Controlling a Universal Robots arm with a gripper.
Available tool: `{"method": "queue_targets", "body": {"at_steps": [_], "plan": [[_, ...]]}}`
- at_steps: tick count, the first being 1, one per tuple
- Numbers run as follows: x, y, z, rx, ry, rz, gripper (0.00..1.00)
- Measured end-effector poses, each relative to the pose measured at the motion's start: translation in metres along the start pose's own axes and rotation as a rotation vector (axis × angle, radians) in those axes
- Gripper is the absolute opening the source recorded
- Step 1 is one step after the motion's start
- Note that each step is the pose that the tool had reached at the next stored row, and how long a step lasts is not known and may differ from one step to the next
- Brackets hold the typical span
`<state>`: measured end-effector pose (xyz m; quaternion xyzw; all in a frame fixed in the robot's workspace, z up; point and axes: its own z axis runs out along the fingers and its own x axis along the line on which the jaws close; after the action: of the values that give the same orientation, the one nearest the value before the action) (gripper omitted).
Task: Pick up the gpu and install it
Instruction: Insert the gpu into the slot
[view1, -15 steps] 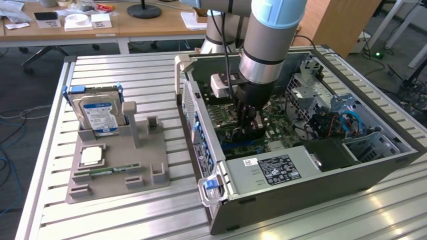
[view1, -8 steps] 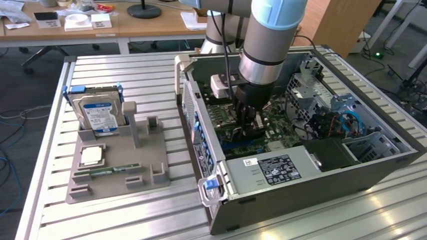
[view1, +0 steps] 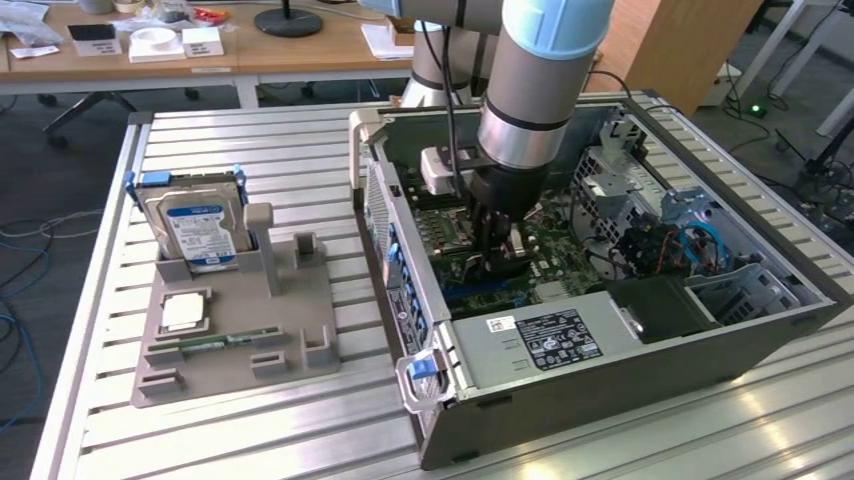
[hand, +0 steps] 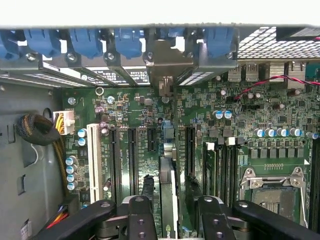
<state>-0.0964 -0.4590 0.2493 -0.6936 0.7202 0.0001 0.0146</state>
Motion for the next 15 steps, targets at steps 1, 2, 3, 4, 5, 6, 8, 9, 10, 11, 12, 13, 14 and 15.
{"method": "queue_targets", "body": {"at_steps": [1,2,3,4,5,6,8,9,10,11,12,13,14,15], "plan": [[0.0,0.0,0.0,0.0,0.0,0.0,0.39],[0.0,0.0,0.0,0.0,0.0,0.0,0.39],[0.0,0.0,0.0,0.0001,0.0,0.0,0.39],[0.0,0.0,0.0,0.0,0.0,0.0,0.39],[0.0,0.0,0.0,0.0,0.0,0.0,0.39],[0.0,0.0,0.0,0.0,0.0,0.0,0.39],[0.0,0.0,0.0,0.0,0.0,0.0,0.39],[0.0,0.0,0.0,0.0,0.0,0.0,0.39],[0.0,0.0,0.0,0.0,0.0,0.0,0.39],[0.0,0.0,0.0,0.0,0.0,0.0,0.39],[0.0,0.0,0.0,0.0,0.0,0.0,0.38],[0.0,0.0,0.0,0.0,0.0,0.0,0.38],[0.0,0.0,0.0,0.0,0.0002,0.0,0.38],[0.0,0.0,0.0,0.0,0.0003,0.0,0.31]]}}
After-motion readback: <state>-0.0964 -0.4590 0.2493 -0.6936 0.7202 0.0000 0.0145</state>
